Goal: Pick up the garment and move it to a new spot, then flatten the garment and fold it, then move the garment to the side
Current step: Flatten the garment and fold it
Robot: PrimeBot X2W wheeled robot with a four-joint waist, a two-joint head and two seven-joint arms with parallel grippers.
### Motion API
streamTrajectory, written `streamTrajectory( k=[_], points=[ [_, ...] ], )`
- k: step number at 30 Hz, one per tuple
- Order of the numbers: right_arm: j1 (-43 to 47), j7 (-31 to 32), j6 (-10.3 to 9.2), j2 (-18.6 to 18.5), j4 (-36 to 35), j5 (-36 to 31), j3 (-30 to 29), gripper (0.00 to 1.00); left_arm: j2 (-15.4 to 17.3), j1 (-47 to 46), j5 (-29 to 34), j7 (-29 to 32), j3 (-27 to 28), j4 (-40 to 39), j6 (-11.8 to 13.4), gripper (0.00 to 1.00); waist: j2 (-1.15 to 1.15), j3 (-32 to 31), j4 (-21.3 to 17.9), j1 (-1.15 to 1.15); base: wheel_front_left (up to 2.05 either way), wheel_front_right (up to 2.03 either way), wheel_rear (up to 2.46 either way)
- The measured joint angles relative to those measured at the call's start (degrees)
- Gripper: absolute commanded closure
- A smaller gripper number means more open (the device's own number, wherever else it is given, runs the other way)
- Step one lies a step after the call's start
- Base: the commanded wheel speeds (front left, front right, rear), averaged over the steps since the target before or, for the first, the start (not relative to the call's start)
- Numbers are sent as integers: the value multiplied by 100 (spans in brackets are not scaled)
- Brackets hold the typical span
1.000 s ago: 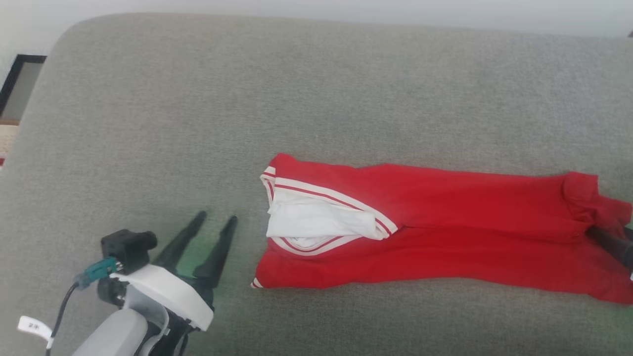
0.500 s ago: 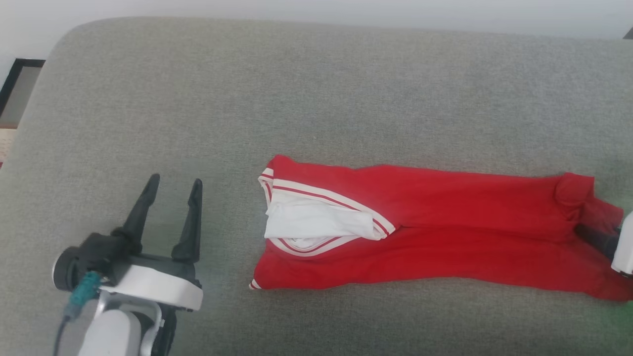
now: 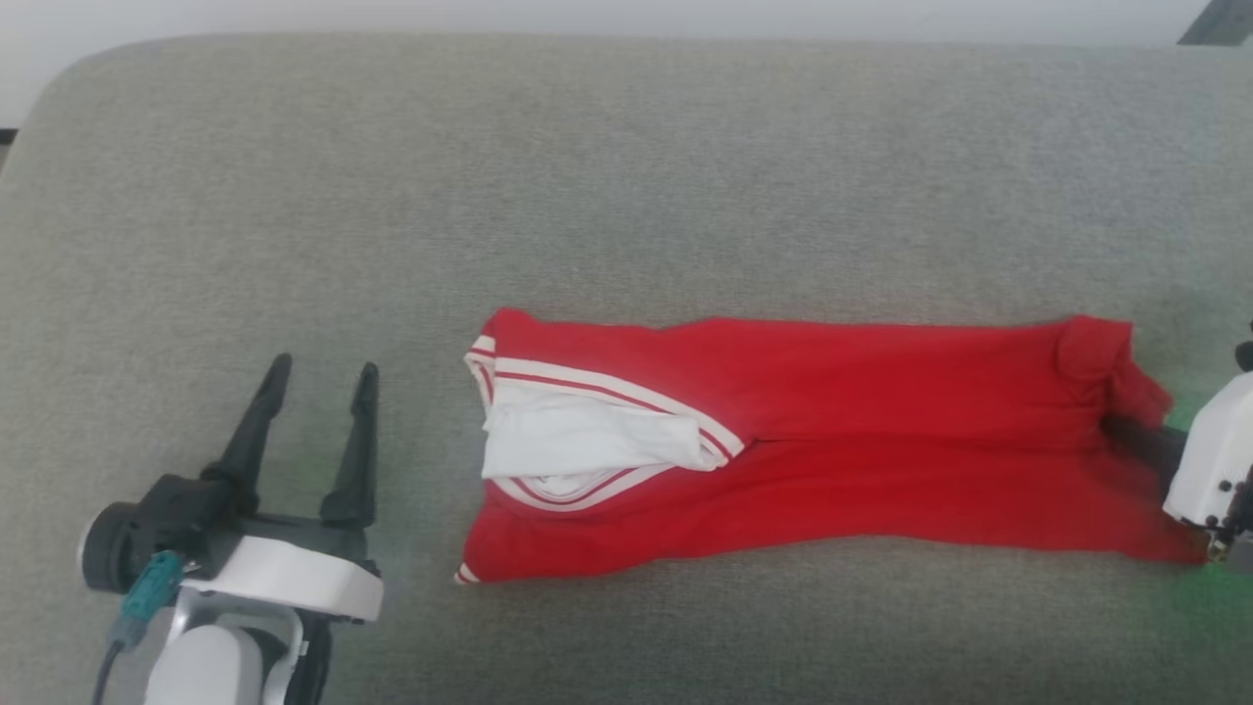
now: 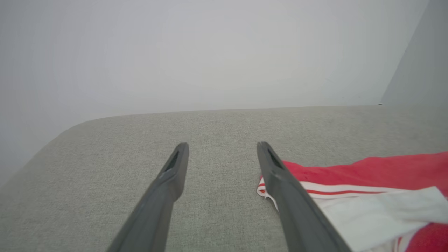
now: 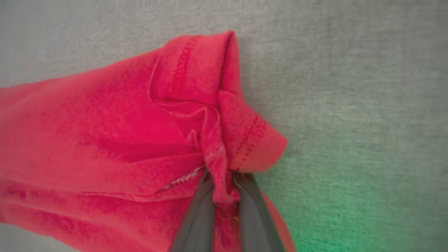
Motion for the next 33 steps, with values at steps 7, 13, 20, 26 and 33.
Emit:
streamTrajectory(
  k=[7, 13, 20, 26, 33],
  points=[
    [7, -371, -10, -516, 397, -214, -762, 100, 85, 60, -42, 0, 121, -118, 0, 0, 0, 70, -340, 0, 0, 0, 0],
    [-102, -809, -11, -1088, 1053, -541, -1715, 100, 138, 43, -112, 0, 160, -190, 0, 0, 0, 154, -542, 0, 0, 0, 0],
    [-225, -895, -15, -1138, 1182, -812, -1711, 100, 105, 25, -112, 0, 156, -183, 0, 0, 0, 94, -598, 0, 0, 0, 0],
    [21, -348, -15, -675, -32, -555, -829, 100, 3, 127, -130, 0, 209, -212, -1, 0, 0, -57, -580, 0, 0, 0, 0],
    [221, 364, -15, -352, -1740, -307, 120, 100, -81, 230, -130, 1, 54, -225, -1, 0, 0, -181, -472, 0, 0, 0, 0]
  ],
)
